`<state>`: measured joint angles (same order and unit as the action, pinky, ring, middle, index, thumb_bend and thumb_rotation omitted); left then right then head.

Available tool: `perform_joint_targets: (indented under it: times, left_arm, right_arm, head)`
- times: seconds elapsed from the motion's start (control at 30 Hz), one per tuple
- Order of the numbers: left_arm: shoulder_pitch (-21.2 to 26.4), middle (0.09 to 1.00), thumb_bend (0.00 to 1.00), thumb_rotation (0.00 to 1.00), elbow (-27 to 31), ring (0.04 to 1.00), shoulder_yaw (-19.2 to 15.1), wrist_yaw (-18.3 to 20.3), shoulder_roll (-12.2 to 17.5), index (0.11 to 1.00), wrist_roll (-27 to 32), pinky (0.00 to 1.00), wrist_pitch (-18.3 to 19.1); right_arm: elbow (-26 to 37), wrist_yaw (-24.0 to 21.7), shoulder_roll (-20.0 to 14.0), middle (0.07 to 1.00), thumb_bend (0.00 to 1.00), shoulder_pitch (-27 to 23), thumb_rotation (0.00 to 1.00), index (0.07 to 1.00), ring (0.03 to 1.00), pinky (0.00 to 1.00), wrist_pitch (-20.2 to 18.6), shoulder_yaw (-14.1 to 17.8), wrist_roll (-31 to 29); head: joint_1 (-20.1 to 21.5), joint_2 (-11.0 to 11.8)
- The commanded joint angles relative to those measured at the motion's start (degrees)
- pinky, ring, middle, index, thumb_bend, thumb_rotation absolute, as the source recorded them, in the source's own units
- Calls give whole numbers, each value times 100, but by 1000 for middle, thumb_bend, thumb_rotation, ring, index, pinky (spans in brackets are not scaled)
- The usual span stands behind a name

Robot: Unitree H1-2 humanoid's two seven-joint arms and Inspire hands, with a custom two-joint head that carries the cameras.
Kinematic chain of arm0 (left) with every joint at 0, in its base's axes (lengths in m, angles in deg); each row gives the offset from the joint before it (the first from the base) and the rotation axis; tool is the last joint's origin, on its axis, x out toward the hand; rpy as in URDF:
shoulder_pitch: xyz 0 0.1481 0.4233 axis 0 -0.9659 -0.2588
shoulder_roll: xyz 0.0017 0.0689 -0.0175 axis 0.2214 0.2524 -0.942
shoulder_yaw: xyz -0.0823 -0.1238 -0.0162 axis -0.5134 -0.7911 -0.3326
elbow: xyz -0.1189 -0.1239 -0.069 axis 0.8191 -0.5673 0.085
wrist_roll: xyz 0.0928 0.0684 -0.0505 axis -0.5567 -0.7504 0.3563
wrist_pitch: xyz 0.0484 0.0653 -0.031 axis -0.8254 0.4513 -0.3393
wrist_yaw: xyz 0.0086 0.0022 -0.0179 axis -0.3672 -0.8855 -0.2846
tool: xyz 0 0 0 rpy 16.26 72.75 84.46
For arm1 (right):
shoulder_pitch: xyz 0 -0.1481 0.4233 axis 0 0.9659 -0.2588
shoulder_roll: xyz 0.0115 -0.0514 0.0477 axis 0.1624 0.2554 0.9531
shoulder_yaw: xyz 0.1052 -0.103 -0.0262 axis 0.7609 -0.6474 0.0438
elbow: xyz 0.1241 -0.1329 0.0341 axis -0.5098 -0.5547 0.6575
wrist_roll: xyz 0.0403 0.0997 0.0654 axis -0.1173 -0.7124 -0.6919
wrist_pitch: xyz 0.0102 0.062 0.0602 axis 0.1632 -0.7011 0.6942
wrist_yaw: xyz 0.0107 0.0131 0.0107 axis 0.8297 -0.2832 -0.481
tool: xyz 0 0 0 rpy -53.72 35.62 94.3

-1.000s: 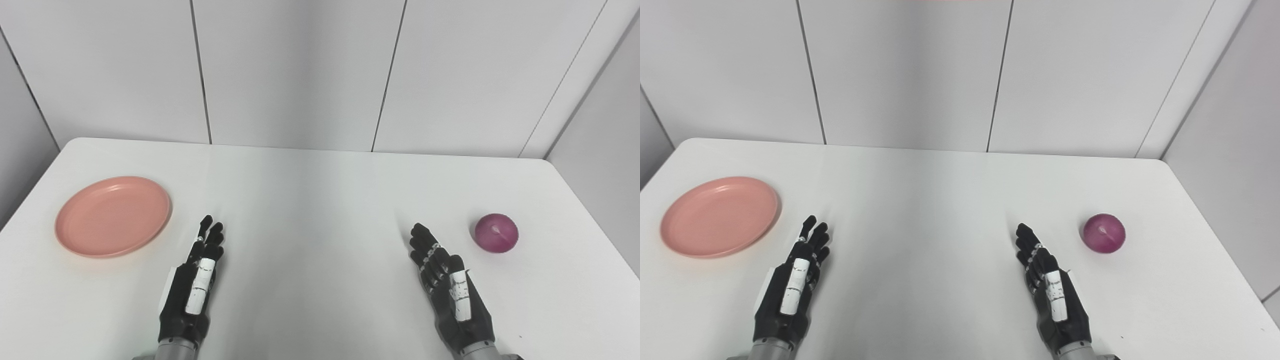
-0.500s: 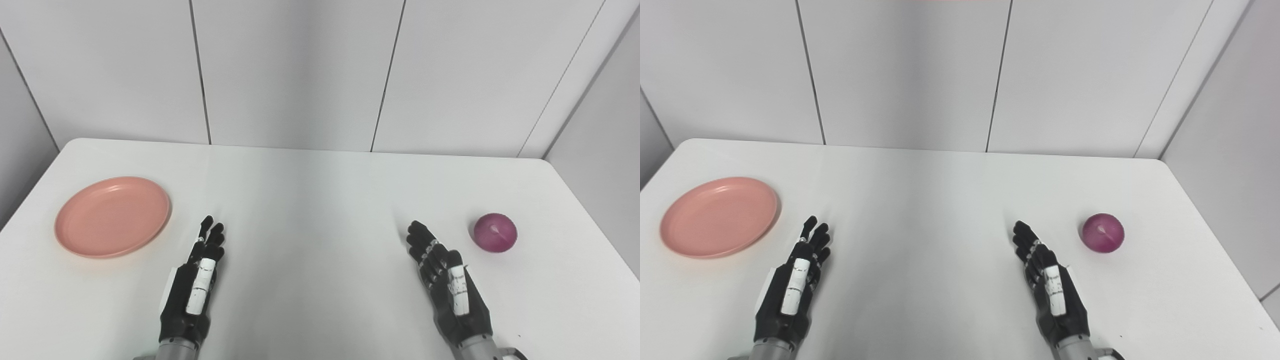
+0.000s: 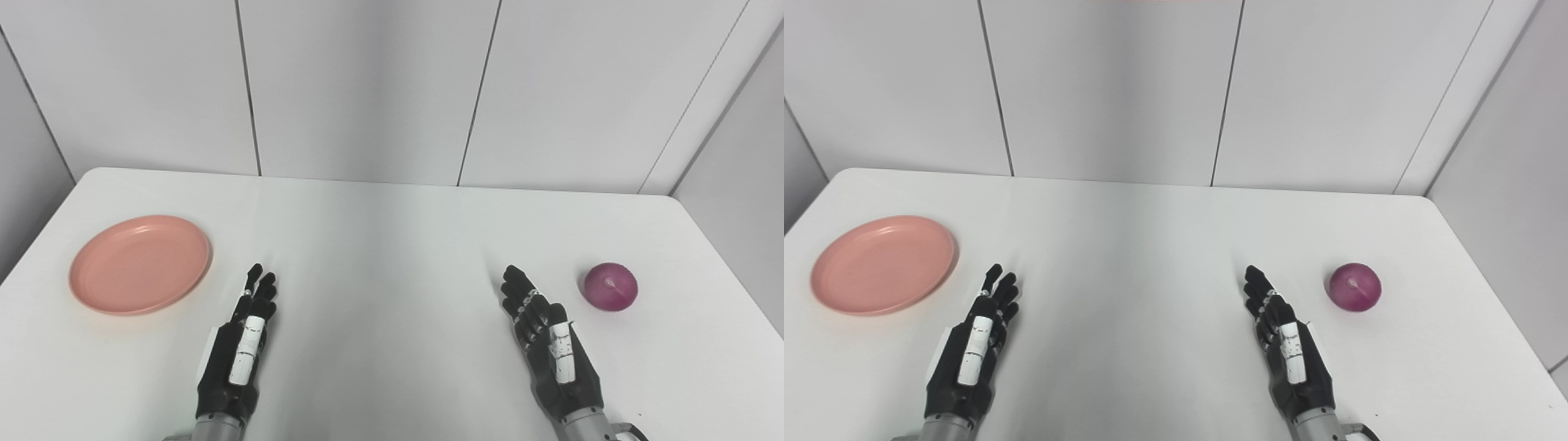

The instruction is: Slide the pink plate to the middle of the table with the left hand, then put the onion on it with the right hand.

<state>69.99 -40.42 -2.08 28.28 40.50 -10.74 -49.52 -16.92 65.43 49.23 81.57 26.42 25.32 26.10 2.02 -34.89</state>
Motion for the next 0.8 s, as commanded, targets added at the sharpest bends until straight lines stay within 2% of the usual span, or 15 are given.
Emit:
perform_joint_targets:
  times: [0.0,0.3,0.43,0.53,0.77]
  left_arm:
    - [-611,969,803,857,77,985,-19,25,107,968,-34,1000,-139]
    - [-614,968,800,855,38,982,38,-21,44,968,-109,1000,-163]
    - [-617,969,806,849,41,983,66,-51,3,968,-89,1000,-157]
    - [-605,972,815,853,39,985,76,-79,-18,973,-96,1000,-175]
    - [-551,974,795,861,-7,986,78,-117,-24,974,-94,1000,-234]
  right_arm:
    - [-415,-50,95,953,852,480,933,919,980,1000,115,-36,-75]
    - [-472,-104,37,946,869,494,917,906,978,1000,139,23,-170]
    - [-533,-199,-36,952,864,493,923,916,981,1000,223,34,-222]
    - [-465,-160,-49,946,887,563,908,910,970,997,129,78,-250]
    - [-390,-135,-47,942,869,679,922,918,966,999,149,143,-282]
  head:
    - [-12,14]
    - [-280,85]
    - [-264,104]
    - [-277,128]
    - [-225,172]
